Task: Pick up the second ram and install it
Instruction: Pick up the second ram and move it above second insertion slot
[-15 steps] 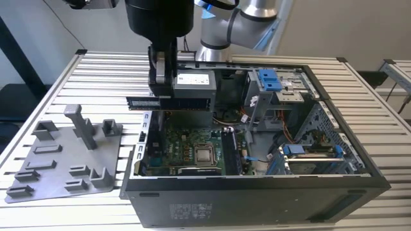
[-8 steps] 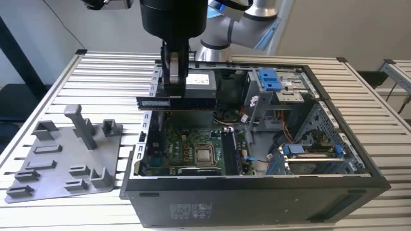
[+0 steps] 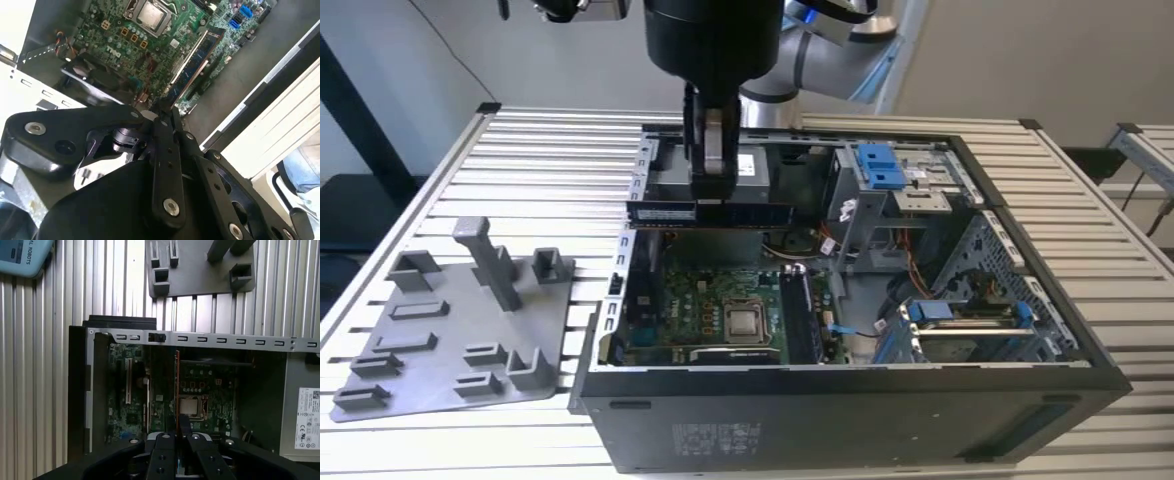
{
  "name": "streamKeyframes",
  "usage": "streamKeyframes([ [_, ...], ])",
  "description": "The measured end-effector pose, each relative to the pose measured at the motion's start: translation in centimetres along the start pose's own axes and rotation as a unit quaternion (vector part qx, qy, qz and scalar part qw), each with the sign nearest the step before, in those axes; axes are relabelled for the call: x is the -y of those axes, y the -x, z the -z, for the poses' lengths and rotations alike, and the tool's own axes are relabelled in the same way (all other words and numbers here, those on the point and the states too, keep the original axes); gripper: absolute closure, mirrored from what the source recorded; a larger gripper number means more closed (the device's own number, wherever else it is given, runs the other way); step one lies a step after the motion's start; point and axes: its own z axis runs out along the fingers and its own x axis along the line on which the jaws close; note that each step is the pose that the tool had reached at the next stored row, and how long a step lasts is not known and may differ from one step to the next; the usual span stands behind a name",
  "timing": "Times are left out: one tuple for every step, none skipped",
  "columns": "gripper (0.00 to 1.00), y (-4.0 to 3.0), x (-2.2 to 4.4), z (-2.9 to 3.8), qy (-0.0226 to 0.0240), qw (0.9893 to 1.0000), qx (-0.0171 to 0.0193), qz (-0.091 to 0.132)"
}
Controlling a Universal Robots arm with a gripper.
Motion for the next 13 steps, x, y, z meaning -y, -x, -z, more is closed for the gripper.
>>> streamKeyframes([
  [0.86,-0.01,0.23,0.01,0.0,1.0,0.0,0.0],
  [0.86,-0.01,0.44,0.01,0.0,1.0,0.0,0.0],
  [0.86,-0.01,0.65,0.01,0.0,1.0,0.0001,0.0],
  [0.86,-0.01,0.86,0.02,0.0,1.0,0.0001,0.0],
  [0.86,-0.02,1.07,0.02,0.0,1.0,0.0002,0.0],
  [0.86,-0.02,1.29,0.02,0.0,1.0,0.0002,0.0],
  [0.86,-0.02,1.49,0.02,0.0,1.0,0.0002,0.0],
  [0.86,-0.03,1.71,0.03,0.0,1.0,0.0002,0.0],
  [0.86,-0.03,1.92,0.03,0.0,1.0,0.0003,0.0],
  [0.86,-0.03,2.11,0.03,0.0,1.0,0.0003,0.0],
  [0.86,-0.04,2.32,0.04,0.0,1.0,0.0003,0.0],
  [0.86,-0.04,2.53,0.04,0.0,1.0,0.0003,0.0],
  [0.86,-0.04,2.75,0.04,0.0,1.0,0.0003,0.0],
])
